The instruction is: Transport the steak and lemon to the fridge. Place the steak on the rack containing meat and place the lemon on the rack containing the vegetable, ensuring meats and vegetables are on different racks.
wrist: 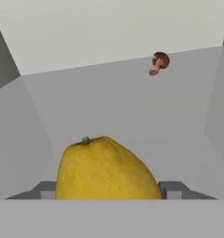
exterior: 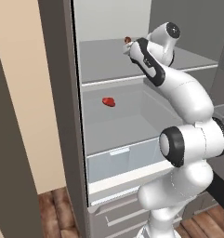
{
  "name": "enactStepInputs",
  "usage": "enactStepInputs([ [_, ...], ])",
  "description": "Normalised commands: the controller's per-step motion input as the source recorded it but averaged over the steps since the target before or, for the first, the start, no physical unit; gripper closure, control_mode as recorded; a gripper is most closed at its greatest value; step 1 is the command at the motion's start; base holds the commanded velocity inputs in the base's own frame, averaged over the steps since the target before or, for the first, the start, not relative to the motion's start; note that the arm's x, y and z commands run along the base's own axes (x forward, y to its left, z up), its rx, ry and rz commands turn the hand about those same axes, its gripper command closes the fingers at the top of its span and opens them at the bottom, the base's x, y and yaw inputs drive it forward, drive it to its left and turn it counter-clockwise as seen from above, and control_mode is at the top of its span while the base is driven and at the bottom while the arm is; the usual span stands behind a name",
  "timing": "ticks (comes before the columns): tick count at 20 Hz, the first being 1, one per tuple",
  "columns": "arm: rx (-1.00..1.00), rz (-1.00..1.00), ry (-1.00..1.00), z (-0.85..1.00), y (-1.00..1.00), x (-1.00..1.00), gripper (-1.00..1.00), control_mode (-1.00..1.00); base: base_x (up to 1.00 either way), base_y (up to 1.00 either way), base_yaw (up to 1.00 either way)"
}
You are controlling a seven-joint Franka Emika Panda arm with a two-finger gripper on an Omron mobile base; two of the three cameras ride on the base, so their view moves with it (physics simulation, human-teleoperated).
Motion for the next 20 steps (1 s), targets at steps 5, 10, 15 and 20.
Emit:
enactStepInputs([
  [5, -0.01, 0.01, 0.0, -0.49, 0.1, 0.2, -1.0, -1.0, 0.0, 0.0, 0.0],
  [10, -0.08, 0.0, -0.1, -0.54, 0.4, 0.0, -1.0, -1.0, 0.0, 0.0, 0.0],
  [15, -0.04, -0.04, -0.06, -0.39, 0.25, 0.0, -1.0, -1.0, 0.0, 0.0, 0.0],
  [20, 0.0, -0.11, 0.0, 0.21, -0.02, -0.13, -1.0, -1.0, 0.0, 0.0, 0.0],
])
